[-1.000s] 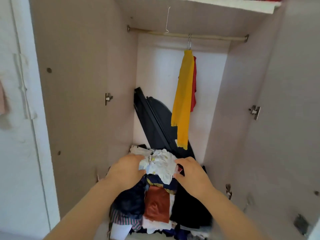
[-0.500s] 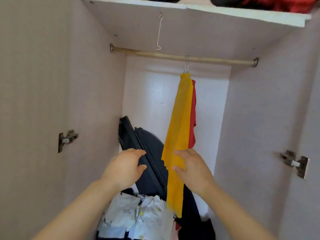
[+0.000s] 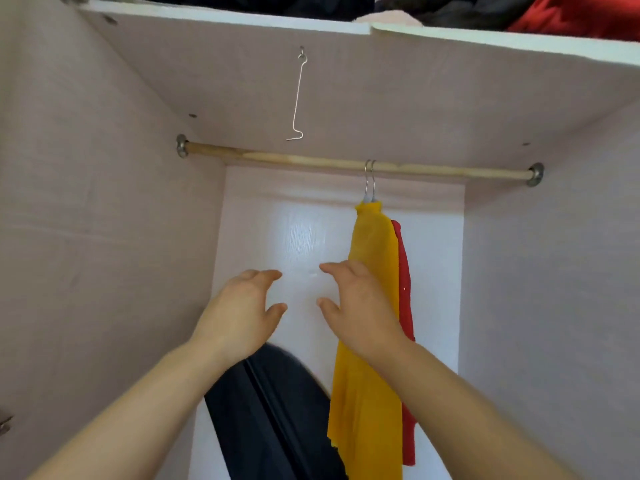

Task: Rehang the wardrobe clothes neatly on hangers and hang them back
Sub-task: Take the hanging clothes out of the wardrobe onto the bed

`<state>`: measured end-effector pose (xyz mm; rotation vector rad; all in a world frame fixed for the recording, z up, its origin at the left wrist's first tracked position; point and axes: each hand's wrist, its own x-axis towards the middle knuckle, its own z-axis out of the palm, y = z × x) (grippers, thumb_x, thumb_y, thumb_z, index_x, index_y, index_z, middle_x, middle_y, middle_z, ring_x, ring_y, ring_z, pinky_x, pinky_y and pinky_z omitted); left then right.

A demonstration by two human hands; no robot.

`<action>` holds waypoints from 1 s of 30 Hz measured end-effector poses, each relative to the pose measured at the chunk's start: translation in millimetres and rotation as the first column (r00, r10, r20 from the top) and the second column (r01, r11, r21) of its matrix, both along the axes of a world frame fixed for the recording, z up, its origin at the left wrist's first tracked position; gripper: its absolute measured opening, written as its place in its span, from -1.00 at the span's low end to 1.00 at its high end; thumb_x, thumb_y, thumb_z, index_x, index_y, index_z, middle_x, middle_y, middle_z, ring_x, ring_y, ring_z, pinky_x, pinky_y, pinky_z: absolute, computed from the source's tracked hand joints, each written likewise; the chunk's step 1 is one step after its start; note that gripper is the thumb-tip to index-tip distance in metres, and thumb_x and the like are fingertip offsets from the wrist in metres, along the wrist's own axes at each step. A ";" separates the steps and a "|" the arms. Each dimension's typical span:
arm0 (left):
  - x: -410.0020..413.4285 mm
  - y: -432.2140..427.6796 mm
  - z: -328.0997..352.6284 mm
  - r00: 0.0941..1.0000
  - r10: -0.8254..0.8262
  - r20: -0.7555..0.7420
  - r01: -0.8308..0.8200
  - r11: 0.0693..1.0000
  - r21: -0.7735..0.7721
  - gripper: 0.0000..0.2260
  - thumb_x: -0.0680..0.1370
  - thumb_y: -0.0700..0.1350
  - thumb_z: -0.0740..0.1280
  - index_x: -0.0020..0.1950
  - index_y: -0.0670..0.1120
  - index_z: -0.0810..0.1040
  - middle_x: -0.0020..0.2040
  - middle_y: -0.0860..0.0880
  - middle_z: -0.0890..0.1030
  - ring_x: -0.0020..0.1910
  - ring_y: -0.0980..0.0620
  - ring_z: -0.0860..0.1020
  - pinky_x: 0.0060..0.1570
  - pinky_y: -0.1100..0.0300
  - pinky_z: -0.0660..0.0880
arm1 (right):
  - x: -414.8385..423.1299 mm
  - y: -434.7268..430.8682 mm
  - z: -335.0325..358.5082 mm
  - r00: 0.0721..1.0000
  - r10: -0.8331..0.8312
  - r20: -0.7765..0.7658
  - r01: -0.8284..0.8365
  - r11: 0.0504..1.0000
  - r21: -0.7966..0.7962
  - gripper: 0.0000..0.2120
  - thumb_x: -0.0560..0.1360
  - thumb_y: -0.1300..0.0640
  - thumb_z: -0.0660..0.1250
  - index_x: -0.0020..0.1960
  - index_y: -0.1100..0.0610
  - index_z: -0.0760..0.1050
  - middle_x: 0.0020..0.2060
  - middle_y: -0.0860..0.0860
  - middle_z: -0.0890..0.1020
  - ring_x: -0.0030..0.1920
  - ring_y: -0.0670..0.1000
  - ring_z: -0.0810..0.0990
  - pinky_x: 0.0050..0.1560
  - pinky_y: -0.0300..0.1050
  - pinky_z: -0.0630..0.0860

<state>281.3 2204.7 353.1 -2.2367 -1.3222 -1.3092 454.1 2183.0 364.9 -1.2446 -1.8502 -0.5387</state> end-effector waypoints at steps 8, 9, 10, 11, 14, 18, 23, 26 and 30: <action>0.9 91.9 30.6 0.995 -0.098 0.034 0.094 0.991 0.093 -0.54 0.55 0.00 0.25 0.43 0.01 0.25 0.34 0.00 0.40 0.31 0.03 0.36 0.27 0.19 0.28 | 14.8 70.5 69.9 0.968 -0.248 -0.019 0.247 0.945 0.215 -0.53 0.51 0.12 0.29 0.40 0.08 0.31 0.34 0.04 0.37 0.35 0.05 0.29 0.29 -0.17 0.21; 2.6 101.3 32.1 0.993 -0.114 0.041 0.109 0.989 0.101 -0.54 0.55 0.01 0.25 0.43 0.02 0.25 0.35 0.01 0.39 0.32 0.04 0.35 0.28 0.19 0.28 | 19.9 77.0 75.2 0.958 -0.286 -0.016 0.281 0.930 0.235 -0.53 0.50 0.13 0.29 0.39 0.09 0.32 0.34 0.05 0.37 0.35 0.06 0.29 0.31 -0.15 0.19; 4.6 109.8 32.8 0.991 -0.128 0.045 0.122 0.987 0.107 -0.54 0.55 0.01 0.25 0.43 0.03 0.25 0.35 0.03 0.38 0.32 0.05 0.35 0.29 0.19 0.28 | 25.8 82.7 79.4 0.948 -0.318 -0.015 0.311 0.917 0.250 -0.53 0.49 0.14 0.29 0.39 0.10 0.32 0.34 0.06 0.38 0.35 0.07 0.29 0.33 -0.14 0.18; 7.0 117.6 32.7 0.989 -0.140 0.044 0.135 0.985 0.112 -0.54 0.55 0.02 0.24 0.44 0.04 0.24 0.36 0.04 0.38 0.33 0.06 0.34 0.30 0.18 0.29 | 32.6 87.8 82.8 0.938 -0.348 -0.012 0.338 0.903 0.264 -0.53 0.49 0.15 0.29 0.38 0.11 0.33 0.33 0.07 0.38 0.35 0.08 0.30 0.34 -0.13 0.17; 13.6 138.3 28.4 0.986 -0.167 0.008 0.166 0.981 0.101 -0.53 0.56 0.04 0.22 0.45 0.06 0.20 0.39 0.07 0.34 0.35 0.09 0.32 0.33 0.18 0.26 | 56.3 100.8 89.1 0.905 -0.424 -0.020 0.410 0.860 0.303 -0.55 0.48 0.15 0.30 0.36 0.13 0.36 0.30 0.08 0.41 0.32 0.11 0.33 0.34 -0.09 0.18; 19.1 159.4 27.0 0.982 -0.188 -0.015 0.188 0.976 0.112 -0.52 0.57 0.06 0.20 0.46 0.10 0.16 0.40 0.10 0.32 0.34 0.12 0.31 0.32 0.23 0.26 | 83.3 119.5 96.8 0.881 -0.466 -0.081 0.465 0.823 0.327 -0.57 0.51 0.10 0.27 0.37 0.09 0.36 0.29 0.07 0.45 0.31 0.10 0.36 0.32 -0.07 0.20; 24.6 175.2 25.7 0.984 -0.175 -0.018 0.176 0.975 0.138 -0.53 0.55 0.10 0.22 0.43 0.15 0.20 0.36 0.16 0.35 0.27 0.17 0.37 0.25 0.29 0.29 | 102.6 150.2 113.3 0.896 -0.430 -0.111 0.440 0.826 0.351 -0.63 0.54 0.03 0.22 0.34 0.04 0.40 0.22 0.05 0.50 0.24 0.10 0.41 0.25 -0.04 0.28; 27.5 182.2 29.4 0.989 -0.137 -0.048 0.143 0.977 0.161 -0.52 0.54 0.13 0.20 0.44 0.18 0.17 0.37 0.18 0.33 0.26 0.17 0.37 0.25 0.29 0.31 | 109.7 169.8 124.1 0.920 -0.375 -0.117 0.391 0.848 0.359 -0.63 0.54 0.03 0.24 0.34 0.03 0.41 0.20 0.04 0.51 0.20 0.10 0.42 0.20 -0.03 0.31; 32.3 189.3 33.9 0.992 -0.115 -0.053 0.123 0.973 0.194 -0.54 0.53 0.13 0.22 0.41 0.21 0.19 0.33 0.20 0.34 0.23 0.18 0.38 0.22 0.33 0.30 | 121.7 190.9 130.0 0.944 -0.299 -0.138 0.329 0.867 0.375 -0.62 0.50 0.05 0.31 0.31 0.03 0.45 0.14 0.03 0.53 0.15 0.10 0.42 0.14 -0.06 0.31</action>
